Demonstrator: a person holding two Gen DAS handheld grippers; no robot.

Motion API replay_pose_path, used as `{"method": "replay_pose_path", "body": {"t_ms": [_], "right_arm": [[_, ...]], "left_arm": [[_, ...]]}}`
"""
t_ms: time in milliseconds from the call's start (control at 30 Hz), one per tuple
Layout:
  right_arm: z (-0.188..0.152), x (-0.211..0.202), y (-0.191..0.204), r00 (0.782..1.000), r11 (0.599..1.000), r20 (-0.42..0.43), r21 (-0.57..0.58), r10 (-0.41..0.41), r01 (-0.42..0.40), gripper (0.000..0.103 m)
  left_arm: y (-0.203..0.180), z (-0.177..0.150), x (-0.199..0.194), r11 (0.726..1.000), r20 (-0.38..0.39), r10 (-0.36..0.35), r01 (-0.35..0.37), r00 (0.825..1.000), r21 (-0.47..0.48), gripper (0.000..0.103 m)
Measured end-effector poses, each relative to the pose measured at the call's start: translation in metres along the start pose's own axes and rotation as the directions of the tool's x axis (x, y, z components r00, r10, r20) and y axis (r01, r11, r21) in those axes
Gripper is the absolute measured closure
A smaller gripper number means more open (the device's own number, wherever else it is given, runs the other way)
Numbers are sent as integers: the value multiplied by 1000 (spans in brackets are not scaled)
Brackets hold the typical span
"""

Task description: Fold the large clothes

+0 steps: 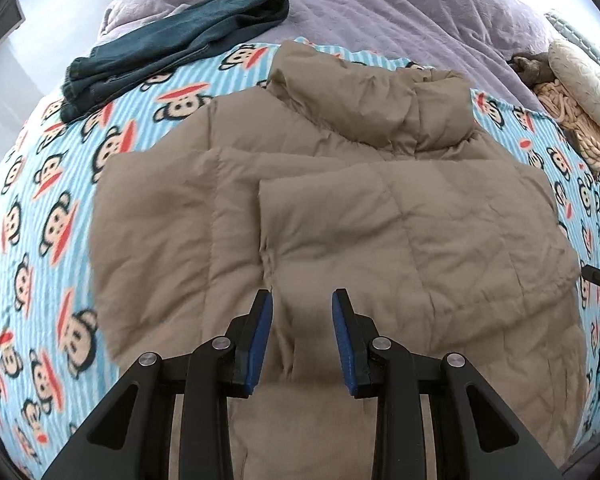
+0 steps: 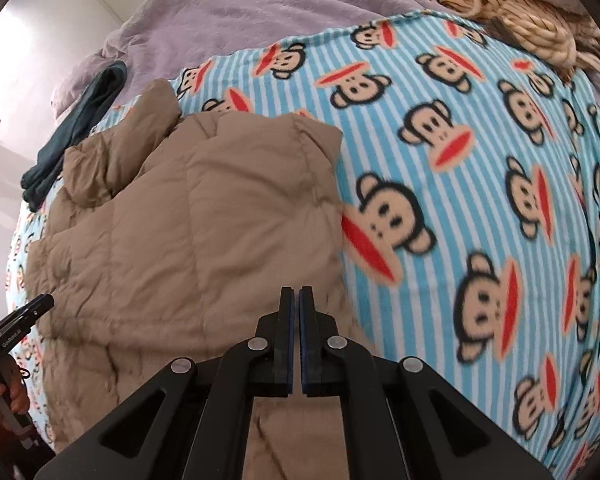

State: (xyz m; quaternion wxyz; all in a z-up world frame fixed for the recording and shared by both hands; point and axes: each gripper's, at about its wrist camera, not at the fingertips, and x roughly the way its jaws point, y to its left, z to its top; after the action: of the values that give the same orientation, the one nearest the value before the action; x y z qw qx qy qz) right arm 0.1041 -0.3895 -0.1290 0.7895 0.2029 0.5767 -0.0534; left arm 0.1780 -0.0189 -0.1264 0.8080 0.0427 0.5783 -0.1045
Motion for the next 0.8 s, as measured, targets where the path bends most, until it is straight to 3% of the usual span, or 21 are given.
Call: {"method": "replay_pose_path", "body": {"t_ms": [533,600,667,800], "right_arm": [[-77,-19,-14,990,991,-111,105,91,-79,100],[-85,-19,-15,986,990,-126,110,106,-92,98],[-92,-19,-15,983,989,-141,107,116,-102,91],[-99,-21,-18,978,987,-152,100,142,-128,57]], "left_arm": [[-11,-66,-35,998,-80,12,-16,997,-54,69],[-14,-73,-41,998,-77,29,-33,997,-53,12],[-18,-81,-54,997,-34,45,-47,998,-62,6],[-25,-96,-62,994,-56,70,-75,996,-82,6]]}}
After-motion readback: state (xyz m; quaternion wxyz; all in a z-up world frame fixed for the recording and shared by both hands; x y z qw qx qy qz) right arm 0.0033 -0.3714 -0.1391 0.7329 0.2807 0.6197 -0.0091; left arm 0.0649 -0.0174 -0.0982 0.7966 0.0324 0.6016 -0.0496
